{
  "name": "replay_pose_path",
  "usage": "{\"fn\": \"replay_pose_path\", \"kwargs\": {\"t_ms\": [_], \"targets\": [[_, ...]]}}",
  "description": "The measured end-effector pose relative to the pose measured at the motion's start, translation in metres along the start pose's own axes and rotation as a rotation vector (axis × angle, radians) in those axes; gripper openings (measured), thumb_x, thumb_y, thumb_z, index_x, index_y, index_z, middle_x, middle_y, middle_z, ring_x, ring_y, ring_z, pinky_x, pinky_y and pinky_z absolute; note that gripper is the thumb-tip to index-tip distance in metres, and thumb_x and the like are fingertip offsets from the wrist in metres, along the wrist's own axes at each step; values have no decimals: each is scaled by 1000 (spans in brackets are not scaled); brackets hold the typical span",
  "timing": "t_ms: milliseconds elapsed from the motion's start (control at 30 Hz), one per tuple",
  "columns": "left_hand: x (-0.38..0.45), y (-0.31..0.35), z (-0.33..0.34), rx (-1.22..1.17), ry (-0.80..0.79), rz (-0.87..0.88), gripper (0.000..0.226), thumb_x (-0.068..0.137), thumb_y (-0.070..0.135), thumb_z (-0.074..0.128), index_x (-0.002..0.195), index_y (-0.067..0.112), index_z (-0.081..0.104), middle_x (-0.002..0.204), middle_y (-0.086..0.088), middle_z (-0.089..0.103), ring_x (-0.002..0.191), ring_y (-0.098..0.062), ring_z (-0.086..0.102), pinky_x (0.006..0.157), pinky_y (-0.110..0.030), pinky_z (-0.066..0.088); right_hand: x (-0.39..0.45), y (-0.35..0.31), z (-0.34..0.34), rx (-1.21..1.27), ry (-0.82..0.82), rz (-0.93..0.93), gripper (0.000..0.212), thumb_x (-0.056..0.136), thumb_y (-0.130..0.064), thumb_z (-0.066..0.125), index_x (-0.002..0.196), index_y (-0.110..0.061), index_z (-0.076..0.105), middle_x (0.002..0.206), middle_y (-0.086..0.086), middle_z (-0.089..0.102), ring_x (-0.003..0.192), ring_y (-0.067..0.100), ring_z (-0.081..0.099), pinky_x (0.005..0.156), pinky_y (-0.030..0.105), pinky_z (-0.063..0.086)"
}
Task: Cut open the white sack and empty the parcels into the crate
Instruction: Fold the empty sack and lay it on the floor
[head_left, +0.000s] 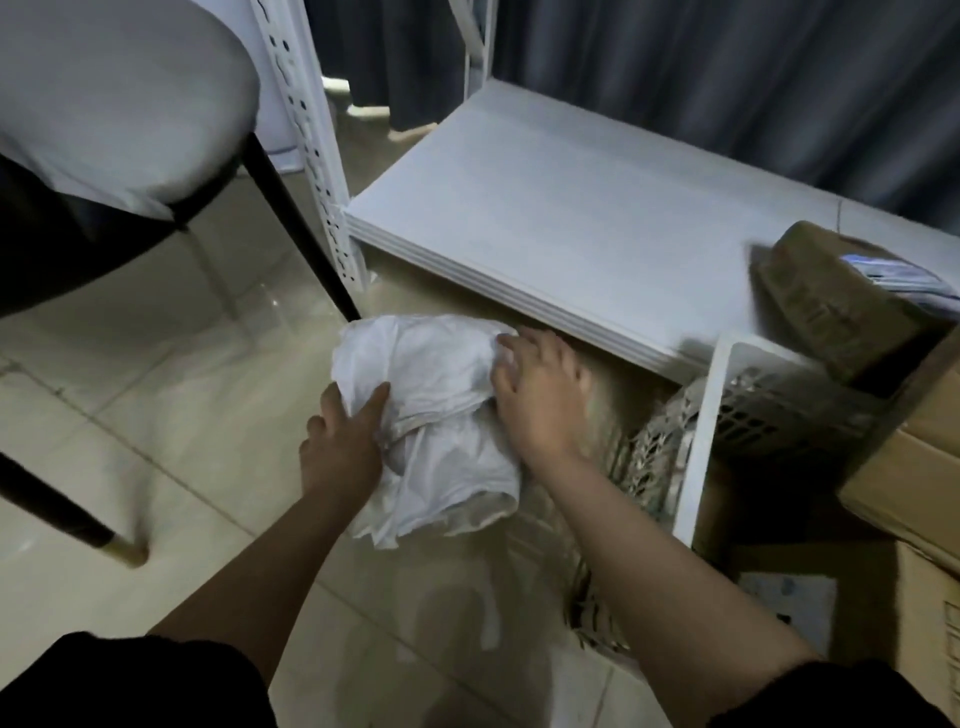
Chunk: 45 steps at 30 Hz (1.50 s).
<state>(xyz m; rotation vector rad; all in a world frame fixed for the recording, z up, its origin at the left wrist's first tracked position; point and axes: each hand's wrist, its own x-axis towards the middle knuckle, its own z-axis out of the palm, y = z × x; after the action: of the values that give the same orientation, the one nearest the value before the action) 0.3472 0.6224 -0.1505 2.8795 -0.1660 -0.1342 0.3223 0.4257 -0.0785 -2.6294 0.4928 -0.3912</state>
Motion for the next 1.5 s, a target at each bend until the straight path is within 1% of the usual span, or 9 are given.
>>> {"fn": "replay_pose_path", "kwargs": {"t_ms": [133, 367, 467, 567, 733, 933, 1000, 1267, 1500], "targets": [[12, -20, 16, 44, -140, -5, 62, 95, 28, 47, 149, 43, 19, 159, -8, 7, 128, -39, 36, 98, -46, 40, 16, 14, 25, -317, -416, 16, 44, 91, -44, 40, 120, -19, 62, 138, 2, 47, 123, 27, 45, 100, 44, 30], [25, -64, 34, -523, -276, -410, 18, 86, 16, 53, 103, 11, 48, 120, -25, 54, 101, -38, 57, 84, -39, 48, -27, 61, 84, -157, -875, -9, 90, 83, -38, 61, 149, -31, -1, 160, -1, -13, 140, 37, 22, 107, 54, 29], [16, -49, 30, -200, -165, -416, 25, 92, 22, 44, 115, 13, 49, 141, -18, 41, 125, -41, 44, 103, -52, 36, -47, 72, 102, -362, -865, -97, 105, 82, -39, 66, 149, -35, -15, 160, 3, -15, 134, 39, 31, 102, 53, 36], [7, -29, 29, 75, 210, 143, 43, 93, 29, 43, 133, 15, 44, 152, -20, 30, 140, -41, 28, 108, -59, 24, -51, 72, 112, -415, -862, -110, 97, 85, -38, 62, 149, -38, -11, 161, 5, -8, 136, 36, 28, 102, 53, 34], [11, -33, 54, 73, -106, 98, 72, 78, 75, 7, 146, 53, 6, 162, 6, 0, 148, -33, -6, 111, -64, 0, -20, 55, 101, -170, -685, -186, 54, 84, -49, 52, 134, -32, 43, 155, 4, 19, 143, 26, 18, 113, 53, 16], [18, -28, 67, 259, -257, 35, 87, 75, 85, 18, 145, 48, -16, 158, -4, -23, 145, -40, -16, 111, -67, 1, -9, 25, 92, 626, -313, 230, 26, 71, -52, 47, 91, -44, 62, 141, -2, 43, 131, 17, 41, 109, 45, 33], [15, -23, 73, 256, -249, 40, 90, 75, 84, 22, 145, 45, -19, 157, -5, -26, 144, -41, -18, 110, -67, 2, -7, 14, 97, 413, -226, 50, 34, 82, -44, 46, 107, -31, 63, 137, -4, 48, 128, 17, 43, 107, 39, 32], [-10, -67, 95, 161, -187, 155, 101, 66, 93, 8, 152, 39, 0, 161, -5, -10, 147, -38, -3, 113, -61, 19, -75, 66, 159, -198, -674, -97, 108, 66, -88, 20, 148, -31, -20, 158, -7, -23, 147, 21, -12, 113, 61, 10], [-15, -75, 108, 121, -260, 81, 115, 56, 97, 1, 152, 34, -5, 161, -9, -10, 147, -39, 2, 111, -58, 22, -51, 73, 166, -277, -854, -110, 115, 65, -91, 30, 146, -31, -24, 156, -7, -28, 145, 31, -18, 113, 63, 1]]}}
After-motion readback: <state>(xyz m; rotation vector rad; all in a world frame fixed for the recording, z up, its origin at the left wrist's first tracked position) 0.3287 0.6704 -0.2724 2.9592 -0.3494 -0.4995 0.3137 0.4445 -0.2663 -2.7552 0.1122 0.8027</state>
